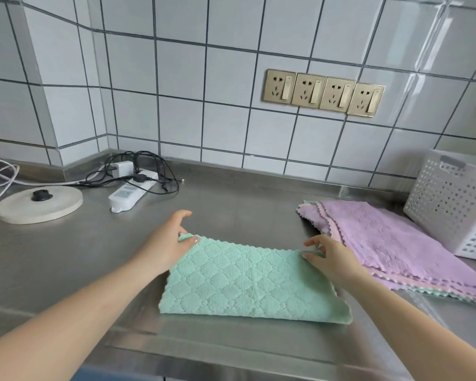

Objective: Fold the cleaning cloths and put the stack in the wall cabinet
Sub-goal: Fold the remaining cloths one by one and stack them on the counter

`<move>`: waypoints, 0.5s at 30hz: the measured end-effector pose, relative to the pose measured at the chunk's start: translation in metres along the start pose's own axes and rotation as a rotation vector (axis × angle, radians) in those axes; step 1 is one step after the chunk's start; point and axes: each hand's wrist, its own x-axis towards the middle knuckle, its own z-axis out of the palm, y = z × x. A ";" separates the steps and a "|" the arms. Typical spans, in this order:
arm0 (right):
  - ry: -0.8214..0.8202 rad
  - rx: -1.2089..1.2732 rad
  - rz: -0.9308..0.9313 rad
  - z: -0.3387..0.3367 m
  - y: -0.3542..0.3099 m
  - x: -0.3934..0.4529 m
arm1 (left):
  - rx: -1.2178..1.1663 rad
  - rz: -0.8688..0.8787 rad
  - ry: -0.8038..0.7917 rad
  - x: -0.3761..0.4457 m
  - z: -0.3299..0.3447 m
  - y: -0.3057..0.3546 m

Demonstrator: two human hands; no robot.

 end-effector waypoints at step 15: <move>0.053 -0.141 -0.318 0.027 -0.054 -0.024 | 0.275 0.309 -0.142 -0.025 0.032 0.046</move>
